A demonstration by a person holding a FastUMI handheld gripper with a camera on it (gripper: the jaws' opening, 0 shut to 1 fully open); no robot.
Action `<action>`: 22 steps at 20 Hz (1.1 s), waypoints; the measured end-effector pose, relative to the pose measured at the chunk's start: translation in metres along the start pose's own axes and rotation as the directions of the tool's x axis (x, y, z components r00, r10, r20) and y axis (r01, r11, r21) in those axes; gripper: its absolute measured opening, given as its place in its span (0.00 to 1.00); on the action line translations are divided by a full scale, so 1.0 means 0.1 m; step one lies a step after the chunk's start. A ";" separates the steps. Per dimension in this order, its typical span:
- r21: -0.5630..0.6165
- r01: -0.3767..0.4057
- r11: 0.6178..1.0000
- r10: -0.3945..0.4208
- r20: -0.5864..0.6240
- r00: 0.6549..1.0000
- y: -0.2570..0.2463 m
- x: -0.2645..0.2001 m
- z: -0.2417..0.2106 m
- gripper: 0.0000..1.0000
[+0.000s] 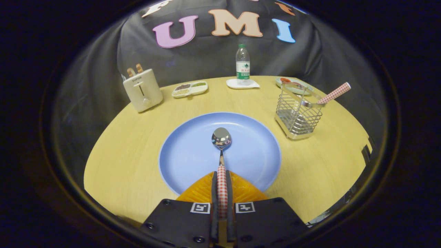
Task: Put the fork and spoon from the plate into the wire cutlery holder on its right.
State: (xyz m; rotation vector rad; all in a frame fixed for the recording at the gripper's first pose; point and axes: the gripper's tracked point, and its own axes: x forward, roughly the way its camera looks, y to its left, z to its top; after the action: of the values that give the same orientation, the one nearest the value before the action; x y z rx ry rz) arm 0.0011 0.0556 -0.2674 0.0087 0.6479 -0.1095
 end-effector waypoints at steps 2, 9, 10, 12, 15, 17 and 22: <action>0.002 -0.005 1.000 0.005 0.023 1.000 -0.09 -0.12 0.17 0.12; -0.026 0.003 1.000 -0.002 0.049 0.999 -0.73 -0.63 0.86 0.12; -0.034 0.010 0.999 -0.008 0.045 0.999 -0.83 -0.68 0.96 0.12; -0.048 0.015 0.999 -0.014 0.019 1.000 -1.01 -0.73 1.13 0.12; -0.110 0.008 0.994 -0.015 -0.064 0.998 -1.28 -0.76 1.30 0.12; -0.130 -0.029 0.991 0.010 -0.145 0.989 -1.37 -0.73 1.37 0.12; -0.133 -0.087 0.987 0.026 -0.403 0.915 -1.60 -0.44 1.29 0.12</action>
State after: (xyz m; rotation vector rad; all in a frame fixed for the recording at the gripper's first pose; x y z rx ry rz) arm 0.0272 -0.1048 -0.1335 -0.0968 1.0657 -0.0014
